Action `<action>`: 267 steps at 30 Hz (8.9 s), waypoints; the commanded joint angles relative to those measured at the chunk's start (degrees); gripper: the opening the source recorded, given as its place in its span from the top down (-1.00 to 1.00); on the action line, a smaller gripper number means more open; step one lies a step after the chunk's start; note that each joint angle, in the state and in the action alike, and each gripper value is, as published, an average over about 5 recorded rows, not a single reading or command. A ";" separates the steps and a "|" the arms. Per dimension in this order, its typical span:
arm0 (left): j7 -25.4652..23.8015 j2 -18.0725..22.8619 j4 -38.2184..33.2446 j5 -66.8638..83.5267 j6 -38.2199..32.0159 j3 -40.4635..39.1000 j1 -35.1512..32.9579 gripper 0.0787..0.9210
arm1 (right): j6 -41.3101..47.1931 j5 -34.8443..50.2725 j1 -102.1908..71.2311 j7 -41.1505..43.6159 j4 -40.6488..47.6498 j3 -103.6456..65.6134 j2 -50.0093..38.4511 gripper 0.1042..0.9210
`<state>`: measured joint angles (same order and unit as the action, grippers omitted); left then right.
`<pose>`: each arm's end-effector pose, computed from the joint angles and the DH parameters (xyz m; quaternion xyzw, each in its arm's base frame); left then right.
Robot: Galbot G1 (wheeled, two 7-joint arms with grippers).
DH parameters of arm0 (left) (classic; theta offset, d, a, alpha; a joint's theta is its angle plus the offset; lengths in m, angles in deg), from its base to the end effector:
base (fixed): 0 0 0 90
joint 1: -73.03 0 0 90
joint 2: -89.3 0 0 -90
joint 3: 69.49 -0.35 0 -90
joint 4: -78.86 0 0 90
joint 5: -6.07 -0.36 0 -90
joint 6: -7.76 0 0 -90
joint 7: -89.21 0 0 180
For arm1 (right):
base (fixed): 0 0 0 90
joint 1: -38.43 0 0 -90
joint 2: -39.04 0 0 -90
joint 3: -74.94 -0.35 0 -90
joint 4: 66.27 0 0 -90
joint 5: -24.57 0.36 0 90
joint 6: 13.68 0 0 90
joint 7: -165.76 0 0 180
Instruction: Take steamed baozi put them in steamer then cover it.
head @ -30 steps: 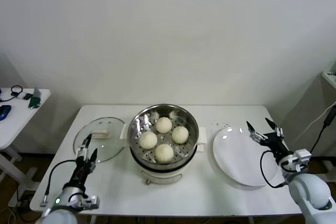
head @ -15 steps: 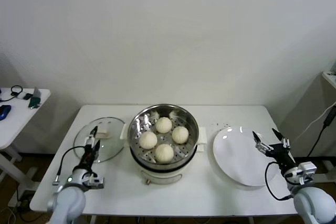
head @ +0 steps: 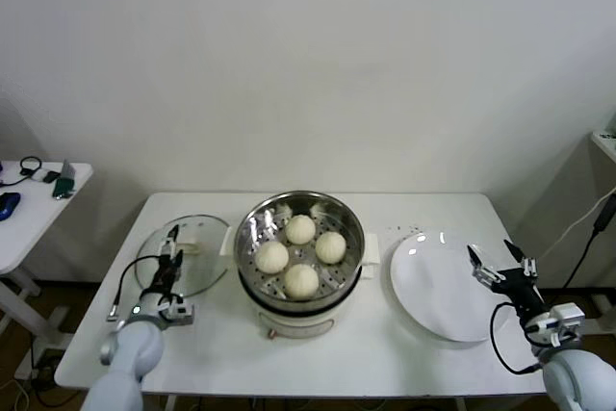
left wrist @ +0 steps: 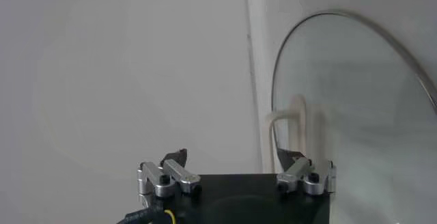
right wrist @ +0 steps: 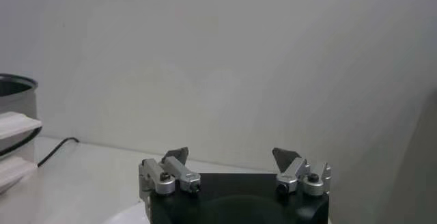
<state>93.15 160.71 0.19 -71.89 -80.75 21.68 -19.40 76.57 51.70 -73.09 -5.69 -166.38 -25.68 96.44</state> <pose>0.3358 0.1410 -0.4111 -0.0234 -0.6607 -0.7451 0.0878 0.2483 -0.2095 -0.3198 0.0489 -0.9947 0.0560 0.0716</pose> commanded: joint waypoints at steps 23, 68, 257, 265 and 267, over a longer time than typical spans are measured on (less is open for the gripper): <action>1.83 1.90 15.28 -1.92 -0.90 -0.54 11.85 -0.77 | -1.31 -3.87 -0.06 1.18 0.41 -0.04 1.76 -0.76; 3.58 -3.94 -4.22 6.88 3.63 0.40 2.35 0.83 | -3.71 -7.80 1.16 2.34 2.78 0.51 3.12 -0.76; 3.02 4.74 -25.17 86.93 -16.76 11.76 -28.69 -0.77 | -6.11 -11.02 6.63 7.68 6.93 2.86 8.02 -0.76; 0.67 7.09 -25.03 87.04 -16.54 12.88 -30.51 -0.77 | -7.52 -9.49 6.01 7.57 7.79 1.99 8.73 -0.76; 0.15 7.19 -25.40 87.11 -16.66 13.02 -30.89 -0.77 | -7.81 -9.45 5.70 7.50 7.84 1.91 8.83 -0.76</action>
<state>95.35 164.70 -29.84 5.29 -90.26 28.99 -46.51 70.28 41.03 -66.52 1.83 -158.52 -23.30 104.68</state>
